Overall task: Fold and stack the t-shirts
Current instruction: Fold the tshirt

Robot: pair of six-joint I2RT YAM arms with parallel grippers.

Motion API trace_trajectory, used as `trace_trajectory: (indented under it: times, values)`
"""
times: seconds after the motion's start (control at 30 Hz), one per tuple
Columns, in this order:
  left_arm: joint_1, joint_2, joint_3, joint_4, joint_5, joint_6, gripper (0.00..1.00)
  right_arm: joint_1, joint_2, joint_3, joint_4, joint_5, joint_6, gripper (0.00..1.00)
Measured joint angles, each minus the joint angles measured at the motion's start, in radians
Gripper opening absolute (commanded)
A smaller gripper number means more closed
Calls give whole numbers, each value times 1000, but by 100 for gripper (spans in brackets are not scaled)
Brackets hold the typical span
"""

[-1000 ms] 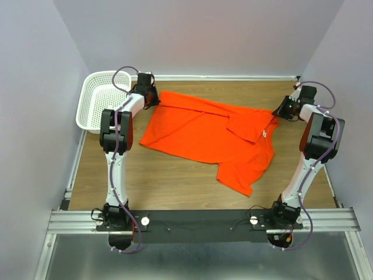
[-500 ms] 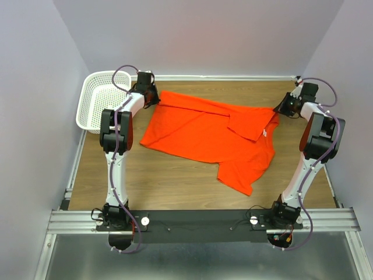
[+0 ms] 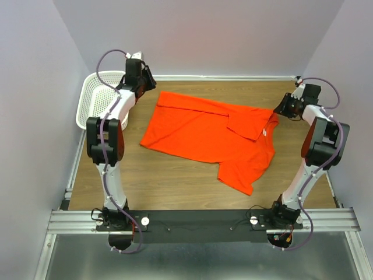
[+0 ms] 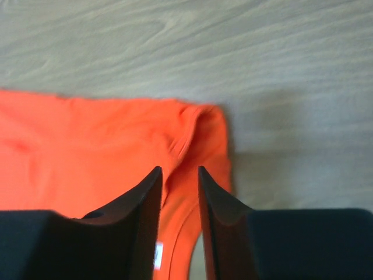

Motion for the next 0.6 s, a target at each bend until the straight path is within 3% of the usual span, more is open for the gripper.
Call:
trace_trajectory:
  times: [0.1,0.2,0.3,0.37,0.47,0.6]
  values:
    - [2,-115,-68,48,16,-3,45,0,-107,-95,-8,-42,-85,62]
    - [2,-259,-202,123,34,-7,53,0,-229,-178,-73,-187,-252,66]
    - [2,-394,-338,168,40,-15,67,19,-322,-213,-288,-348,-595,67]
    - [2,-531,-480,204,49,-36,73,80,-382,-265,-533,-414,-969,77]
    - [10,-706,-642,229,87,-68,69,161,-468,-460,-801,-442,-1471,79]
    - [57,-924,-907,212,136,-122,66,229,-598,-636,-958,-434,-1762,80]
